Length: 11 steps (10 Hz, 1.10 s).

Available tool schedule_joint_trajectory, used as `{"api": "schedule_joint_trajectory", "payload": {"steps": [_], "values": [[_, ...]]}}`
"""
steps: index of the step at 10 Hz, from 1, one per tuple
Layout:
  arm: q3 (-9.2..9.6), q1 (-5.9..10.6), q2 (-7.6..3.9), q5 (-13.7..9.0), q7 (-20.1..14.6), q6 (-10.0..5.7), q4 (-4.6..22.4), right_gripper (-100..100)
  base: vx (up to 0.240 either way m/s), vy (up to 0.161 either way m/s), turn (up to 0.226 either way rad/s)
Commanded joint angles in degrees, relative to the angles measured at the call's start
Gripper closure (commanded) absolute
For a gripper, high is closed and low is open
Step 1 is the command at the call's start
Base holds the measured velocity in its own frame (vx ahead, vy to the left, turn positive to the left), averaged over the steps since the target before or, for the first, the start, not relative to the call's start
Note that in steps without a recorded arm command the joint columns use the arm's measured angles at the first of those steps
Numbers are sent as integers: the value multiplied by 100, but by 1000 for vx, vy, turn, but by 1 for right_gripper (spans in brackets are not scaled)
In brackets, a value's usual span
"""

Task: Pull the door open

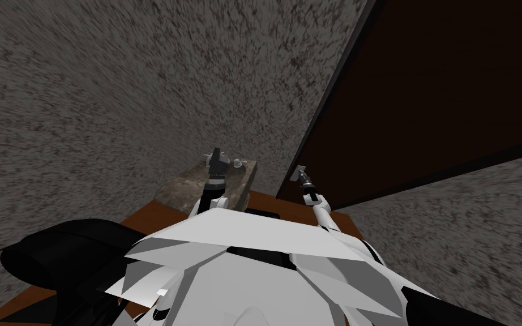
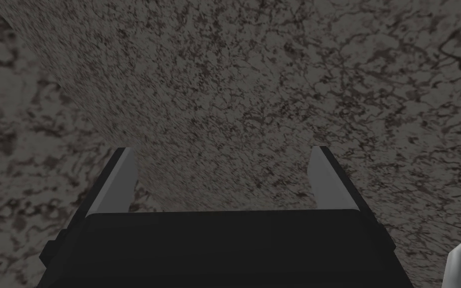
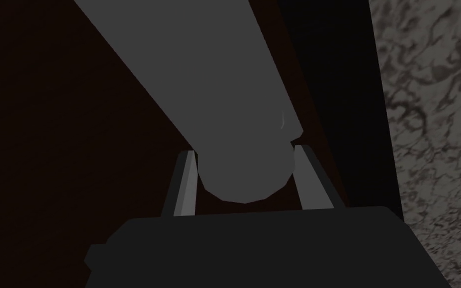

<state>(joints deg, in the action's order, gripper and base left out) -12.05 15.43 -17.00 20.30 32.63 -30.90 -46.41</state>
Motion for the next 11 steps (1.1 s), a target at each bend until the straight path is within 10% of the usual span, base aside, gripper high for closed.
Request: {"api": "schedule_joint_trajectory", "payload": {"steps": [1,11], "values": [[1,19,-6,-82,-211,-2,18,100,-38,-28,41],[148,103,-13,-926,-1614,20,107,100,-45,-34,65]]}}
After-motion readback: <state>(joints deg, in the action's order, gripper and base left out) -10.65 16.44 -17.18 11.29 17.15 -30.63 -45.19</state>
